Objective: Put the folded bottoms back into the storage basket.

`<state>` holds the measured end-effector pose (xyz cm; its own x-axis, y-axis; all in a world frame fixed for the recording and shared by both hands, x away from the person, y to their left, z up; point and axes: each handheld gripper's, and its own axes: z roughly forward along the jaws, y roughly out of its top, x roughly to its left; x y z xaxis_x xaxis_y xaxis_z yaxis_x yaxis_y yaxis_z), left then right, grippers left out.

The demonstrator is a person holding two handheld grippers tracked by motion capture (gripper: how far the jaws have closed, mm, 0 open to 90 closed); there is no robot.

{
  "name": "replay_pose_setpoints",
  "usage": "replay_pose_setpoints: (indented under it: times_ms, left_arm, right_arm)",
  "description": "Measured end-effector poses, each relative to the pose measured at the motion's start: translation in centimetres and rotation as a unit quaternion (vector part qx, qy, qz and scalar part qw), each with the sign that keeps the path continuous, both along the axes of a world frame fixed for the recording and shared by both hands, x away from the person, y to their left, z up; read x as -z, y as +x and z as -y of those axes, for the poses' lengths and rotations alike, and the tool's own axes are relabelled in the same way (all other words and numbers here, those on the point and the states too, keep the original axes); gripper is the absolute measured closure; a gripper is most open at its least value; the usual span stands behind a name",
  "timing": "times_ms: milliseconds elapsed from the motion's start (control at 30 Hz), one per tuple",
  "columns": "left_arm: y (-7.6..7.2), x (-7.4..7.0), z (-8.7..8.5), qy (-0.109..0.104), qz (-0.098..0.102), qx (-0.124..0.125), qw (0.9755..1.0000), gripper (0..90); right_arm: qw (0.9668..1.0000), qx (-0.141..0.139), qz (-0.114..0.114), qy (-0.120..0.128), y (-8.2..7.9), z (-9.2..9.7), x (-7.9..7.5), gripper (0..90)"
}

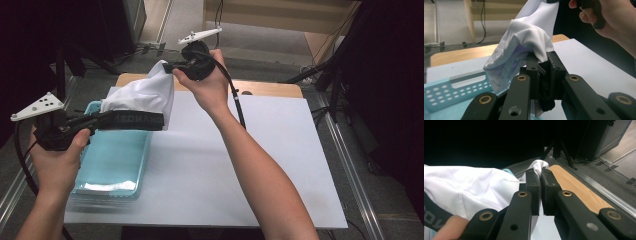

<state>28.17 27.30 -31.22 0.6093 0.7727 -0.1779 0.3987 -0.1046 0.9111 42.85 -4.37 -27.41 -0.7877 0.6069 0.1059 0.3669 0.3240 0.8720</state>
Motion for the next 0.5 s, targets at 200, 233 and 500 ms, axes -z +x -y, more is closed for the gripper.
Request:
replay_pose_setpoints:
  times_ms: [200, 233, 500]
  left_arm:
    - [-0.1, 0.3, -1.7, 0.002, -0.002, -0.012, 0.9999, 81.4]
    - [-0.1, 0.5, -1.9, 0.002, -0.002, -0.013, 0.9999, 81.4]
    - [0.2, 1.2, -3.9, 0.003, -0.008, -0.029, 0.9995, 81.3]
  right_arm:
    - [0.9999, -0.009, 0.005, -0.007, 0.0, -2.1, 0.0, 84.7]
    - [0.9999, -0.010, 0.005, -0.008, 0.0, -2.5, 0.1, 84.7]
    - [0.9997, -0.022, -0.002, -0.013, 0.3, -5.0, 1.1, 84.7]
